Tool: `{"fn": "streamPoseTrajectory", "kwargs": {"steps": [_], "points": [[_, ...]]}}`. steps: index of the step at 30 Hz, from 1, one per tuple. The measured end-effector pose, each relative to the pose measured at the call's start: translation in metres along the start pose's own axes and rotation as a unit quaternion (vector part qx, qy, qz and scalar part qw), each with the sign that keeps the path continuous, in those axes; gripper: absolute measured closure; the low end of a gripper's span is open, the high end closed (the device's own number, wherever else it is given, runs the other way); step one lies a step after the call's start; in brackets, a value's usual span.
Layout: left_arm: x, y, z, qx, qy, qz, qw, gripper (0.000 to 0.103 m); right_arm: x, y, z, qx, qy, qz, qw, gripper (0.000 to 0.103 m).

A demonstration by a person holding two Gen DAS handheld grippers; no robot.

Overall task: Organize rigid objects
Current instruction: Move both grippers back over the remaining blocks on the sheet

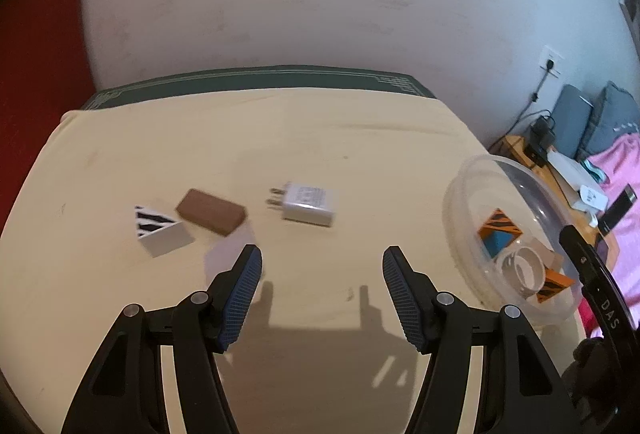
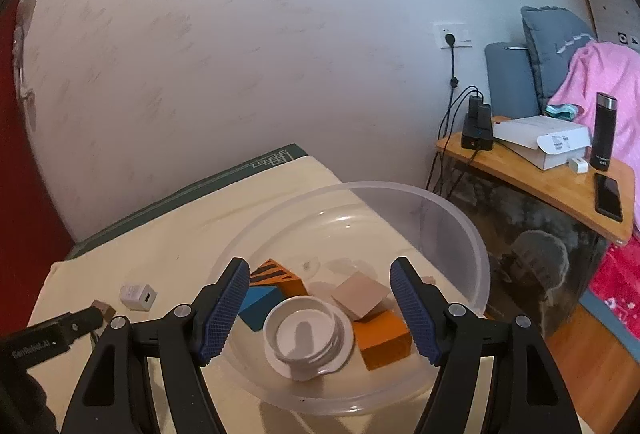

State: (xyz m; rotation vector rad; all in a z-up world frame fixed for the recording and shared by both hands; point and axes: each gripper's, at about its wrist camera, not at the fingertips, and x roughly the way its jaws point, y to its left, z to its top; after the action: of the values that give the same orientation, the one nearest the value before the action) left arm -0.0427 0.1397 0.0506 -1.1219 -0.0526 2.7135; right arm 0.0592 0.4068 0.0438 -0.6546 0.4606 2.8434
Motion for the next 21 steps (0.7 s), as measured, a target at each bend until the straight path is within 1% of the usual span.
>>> {"fn": "streamPoseTrajectory", "kwargs": {"steps": [5,9,16,21], "points": [[-0.003,0.018,-0.004,-0.015,0.0,0.01,0.9998,0.039,0.0,0.005,-0.002,-0.012,0.0,0.003,1.0,0.026],[-0.005,0.033,-0.007,-0.028,0.0,0.019,0.9994,0.039,-0.004,0.013,-0.005,-0.03,-0.006,0.014,0.999,0.025],[-0.009,0.071,-0.006,-0.073,-0.007,0.047,0.9962,0.039,-0.01,0.033,-0.014,-0.075,-0.007,0.044,0.996,0.024],[-0.002,0.091,-0.003,-0.095,-0.001,0.069,0.9931,0.039,-0.009,0.034,-0.014,-0.079,-0.004,0.048,0.996,0.023]]}}
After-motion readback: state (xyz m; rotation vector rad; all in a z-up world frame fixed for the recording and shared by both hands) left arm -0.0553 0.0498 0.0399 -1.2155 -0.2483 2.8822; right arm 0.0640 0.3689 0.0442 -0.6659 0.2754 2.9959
